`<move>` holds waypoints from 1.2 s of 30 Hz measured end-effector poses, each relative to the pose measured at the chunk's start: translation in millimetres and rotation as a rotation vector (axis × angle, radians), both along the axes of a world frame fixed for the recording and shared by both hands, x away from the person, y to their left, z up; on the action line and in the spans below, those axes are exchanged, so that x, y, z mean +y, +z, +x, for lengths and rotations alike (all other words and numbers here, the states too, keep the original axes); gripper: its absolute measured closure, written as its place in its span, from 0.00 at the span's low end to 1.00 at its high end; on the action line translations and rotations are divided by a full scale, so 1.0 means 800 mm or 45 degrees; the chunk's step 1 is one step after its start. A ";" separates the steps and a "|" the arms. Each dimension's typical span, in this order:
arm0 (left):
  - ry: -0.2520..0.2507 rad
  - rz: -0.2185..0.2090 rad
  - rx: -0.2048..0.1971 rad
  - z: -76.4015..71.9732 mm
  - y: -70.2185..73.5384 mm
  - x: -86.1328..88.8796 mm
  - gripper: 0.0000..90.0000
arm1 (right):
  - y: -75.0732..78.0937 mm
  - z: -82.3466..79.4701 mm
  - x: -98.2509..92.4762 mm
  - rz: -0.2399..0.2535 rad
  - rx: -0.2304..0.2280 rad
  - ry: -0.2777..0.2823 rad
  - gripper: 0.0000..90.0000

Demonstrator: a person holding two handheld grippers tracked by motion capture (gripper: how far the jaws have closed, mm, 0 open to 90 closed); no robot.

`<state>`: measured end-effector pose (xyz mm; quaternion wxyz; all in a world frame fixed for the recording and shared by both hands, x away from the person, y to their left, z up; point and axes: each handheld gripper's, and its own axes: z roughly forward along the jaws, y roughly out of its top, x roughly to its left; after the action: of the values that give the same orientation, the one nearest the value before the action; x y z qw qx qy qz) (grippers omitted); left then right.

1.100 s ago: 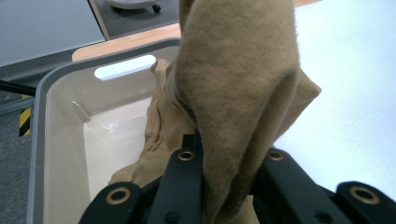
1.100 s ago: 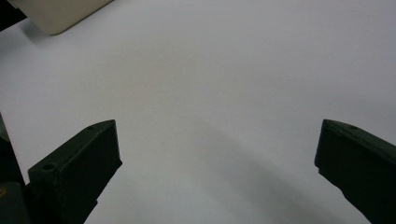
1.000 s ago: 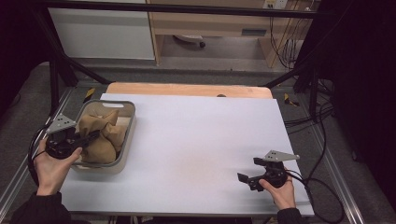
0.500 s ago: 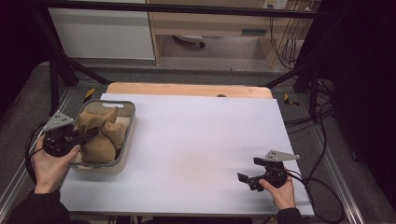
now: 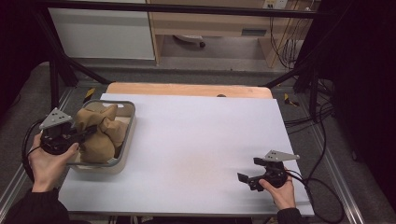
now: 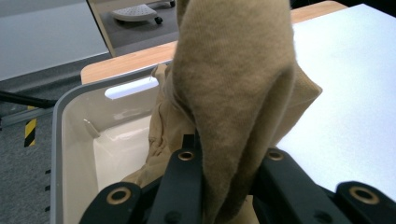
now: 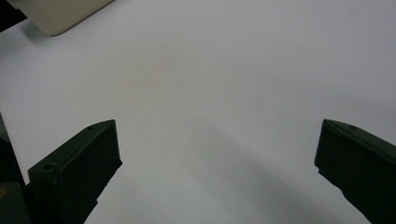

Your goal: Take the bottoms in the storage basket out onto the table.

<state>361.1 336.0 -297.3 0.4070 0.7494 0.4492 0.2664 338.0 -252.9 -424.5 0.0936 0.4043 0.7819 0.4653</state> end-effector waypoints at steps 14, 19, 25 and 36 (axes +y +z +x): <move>-0.002 0.001 -0.020 -0.001 0.009 0.000 0.93 | 0.000 0.000 0.000 -0.002 0.001 0.003 0.01; -0.006 -0.004 -0.025 -0.002 0.012 -0.001 0.93 | 0.000 0.000 0.000 -0.003 0.001 0.003 0.01; -0.007 -0.008 -0.035 -0.003 0.015 0.000 0.93 | 0.000 0.000 0.000 -0.003 0.001 0.002 0.01; -0.008 -0.020 -0.055 -0.005 0.020 -0.001 0.93 | 0.000 0.000 0.000 -0.003 0.001 0.002 0.01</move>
<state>357.2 335.6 -281.2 0.4234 0.7417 0.4399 0.2776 338.2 -252.9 -424.7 0.0933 0.4038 0.7828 0.4641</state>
